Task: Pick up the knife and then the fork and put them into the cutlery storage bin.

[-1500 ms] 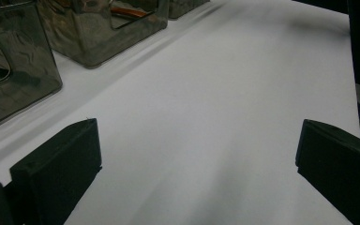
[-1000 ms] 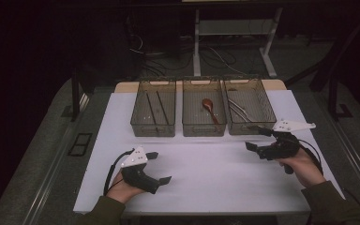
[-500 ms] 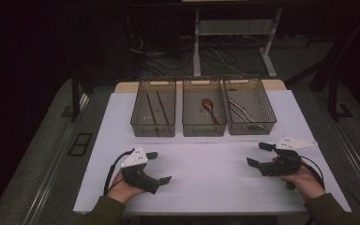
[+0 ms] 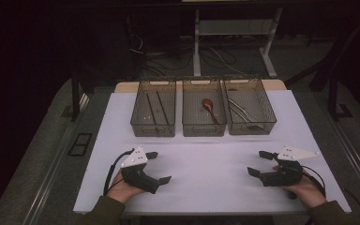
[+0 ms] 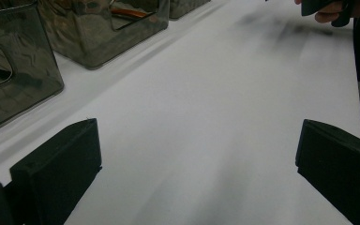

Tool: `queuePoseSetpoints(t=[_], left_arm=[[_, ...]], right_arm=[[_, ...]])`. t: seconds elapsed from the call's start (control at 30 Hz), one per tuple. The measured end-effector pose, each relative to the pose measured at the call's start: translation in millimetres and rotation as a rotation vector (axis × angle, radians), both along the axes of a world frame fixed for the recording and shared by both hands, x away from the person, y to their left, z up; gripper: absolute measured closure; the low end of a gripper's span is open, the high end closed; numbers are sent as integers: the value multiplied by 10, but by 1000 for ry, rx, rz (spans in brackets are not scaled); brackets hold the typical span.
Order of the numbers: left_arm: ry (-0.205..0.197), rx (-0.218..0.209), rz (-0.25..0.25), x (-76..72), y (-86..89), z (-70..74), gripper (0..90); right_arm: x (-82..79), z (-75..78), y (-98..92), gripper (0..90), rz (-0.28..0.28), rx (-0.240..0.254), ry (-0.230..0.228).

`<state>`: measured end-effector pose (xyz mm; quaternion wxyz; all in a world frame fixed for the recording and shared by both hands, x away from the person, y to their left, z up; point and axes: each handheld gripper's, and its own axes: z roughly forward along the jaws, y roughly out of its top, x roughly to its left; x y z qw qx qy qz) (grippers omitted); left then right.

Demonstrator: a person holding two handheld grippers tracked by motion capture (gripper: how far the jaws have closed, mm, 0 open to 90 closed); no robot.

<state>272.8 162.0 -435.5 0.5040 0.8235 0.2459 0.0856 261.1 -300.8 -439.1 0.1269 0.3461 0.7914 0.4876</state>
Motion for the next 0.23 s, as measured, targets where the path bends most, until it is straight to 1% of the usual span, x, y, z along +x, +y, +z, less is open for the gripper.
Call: queuePoseSetpoints(t=[0.07, 0.23], left_arm=[[-1, 2, 0, 0, 1, 0, 0], [-6, 5, 1, 6, 2, 0, 0]], right_arm=[[-4, -1, 11, 165, 4, -4, 3], [-8, 0, 16, 164, 12, -6, -5]])
